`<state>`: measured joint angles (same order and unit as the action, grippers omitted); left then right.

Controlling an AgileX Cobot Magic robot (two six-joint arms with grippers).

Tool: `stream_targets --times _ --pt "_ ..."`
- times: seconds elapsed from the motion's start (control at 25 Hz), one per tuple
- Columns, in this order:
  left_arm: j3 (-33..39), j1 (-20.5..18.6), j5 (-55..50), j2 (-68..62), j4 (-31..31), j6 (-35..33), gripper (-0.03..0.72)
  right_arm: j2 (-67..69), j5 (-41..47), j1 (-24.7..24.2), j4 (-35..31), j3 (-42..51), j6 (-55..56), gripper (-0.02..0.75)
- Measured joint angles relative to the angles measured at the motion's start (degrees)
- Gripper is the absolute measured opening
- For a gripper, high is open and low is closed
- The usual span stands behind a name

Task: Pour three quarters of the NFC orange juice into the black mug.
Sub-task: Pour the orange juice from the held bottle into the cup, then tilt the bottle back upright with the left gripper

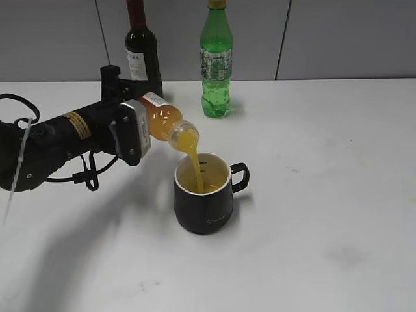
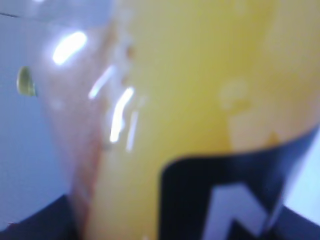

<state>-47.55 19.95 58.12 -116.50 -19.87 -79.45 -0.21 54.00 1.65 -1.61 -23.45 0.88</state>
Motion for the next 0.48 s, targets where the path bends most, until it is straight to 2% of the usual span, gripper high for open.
stream_targets --times 0.48 --pt "0.0 0.0 0.8 0.0 0.0 -2.6 0.471 0.0 0.0 0.0 -0.1 0.0 0.0 0.582"
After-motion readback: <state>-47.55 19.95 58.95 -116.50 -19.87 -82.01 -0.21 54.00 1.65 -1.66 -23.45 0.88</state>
